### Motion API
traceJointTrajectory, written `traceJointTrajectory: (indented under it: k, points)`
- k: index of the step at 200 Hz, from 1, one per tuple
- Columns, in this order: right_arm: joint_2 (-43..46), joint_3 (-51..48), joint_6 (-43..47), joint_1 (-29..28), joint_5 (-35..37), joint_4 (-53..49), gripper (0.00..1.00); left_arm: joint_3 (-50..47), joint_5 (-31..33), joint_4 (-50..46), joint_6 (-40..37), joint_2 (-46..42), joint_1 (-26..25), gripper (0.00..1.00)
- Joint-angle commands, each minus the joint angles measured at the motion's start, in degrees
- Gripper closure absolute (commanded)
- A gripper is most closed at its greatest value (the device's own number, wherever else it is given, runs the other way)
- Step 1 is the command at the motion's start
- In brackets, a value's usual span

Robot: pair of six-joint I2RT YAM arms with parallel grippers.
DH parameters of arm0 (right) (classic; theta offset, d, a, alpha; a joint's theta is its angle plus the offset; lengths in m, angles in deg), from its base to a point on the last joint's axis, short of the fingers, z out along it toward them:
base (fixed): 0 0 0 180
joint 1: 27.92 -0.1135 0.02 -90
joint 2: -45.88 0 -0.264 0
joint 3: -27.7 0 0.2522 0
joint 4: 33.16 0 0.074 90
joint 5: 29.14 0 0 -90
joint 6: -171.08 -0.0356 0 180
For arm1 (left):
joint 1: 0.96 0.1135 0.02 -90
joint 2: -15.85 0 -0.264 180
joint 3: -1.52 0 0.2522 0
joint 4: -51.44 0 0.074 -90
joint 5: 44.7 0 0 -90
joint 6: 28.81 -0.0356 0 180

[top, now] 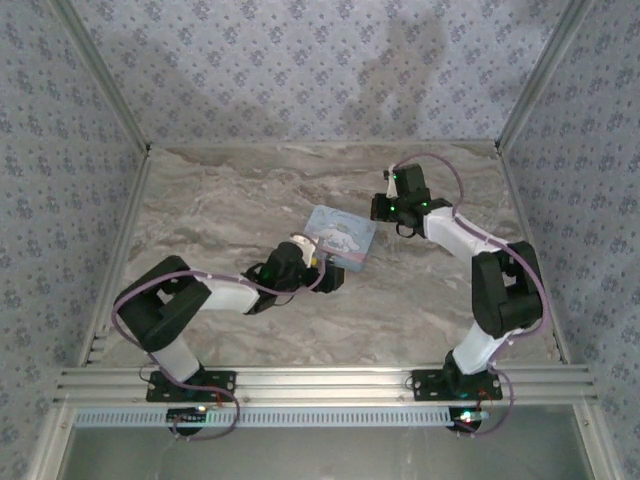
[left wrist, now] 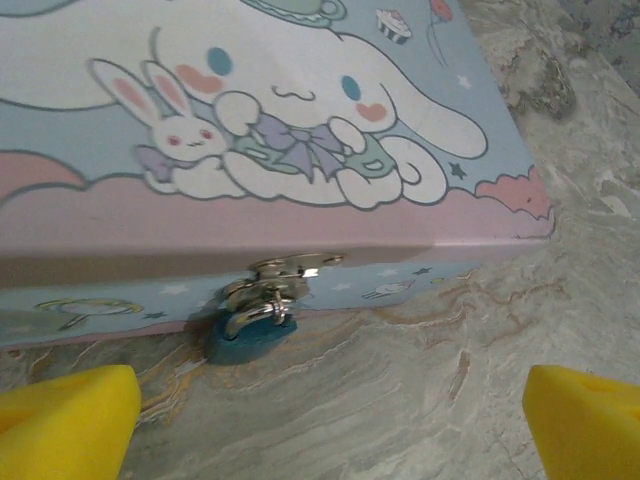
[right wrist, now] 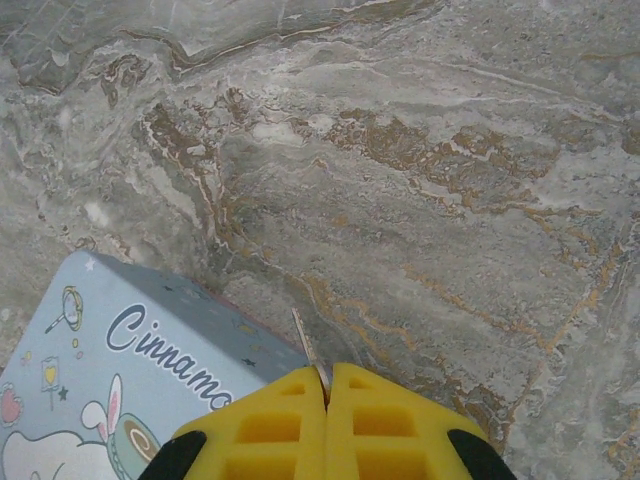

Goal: Unlock the padlock with the key

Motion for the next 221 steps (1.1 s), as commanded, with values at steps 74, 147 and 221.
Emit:
traceJointTrajectory:
  k: [74, 147, 221]
  points:
    - [-3.2, 2.5, 1.8, 0.2, 0.1, 0.7, 1.0, 5.5, -6.5, 8.4, -5.9, 11.8, -0.6, 0.02]
    - [-4.5, 2.3, 2.2, 0.6, -0.2, 0.7, 1.0, 7.5, -18.8, 14.0, -4.3, 14.8, 0.9, 0.12]
    - [-3.5, 1.0, 2.3, 0.6, 0.2, 0.7, 1.0, 6.6, -22.1, 25.5, 3.5, 18.3, 2.9, 0.18]
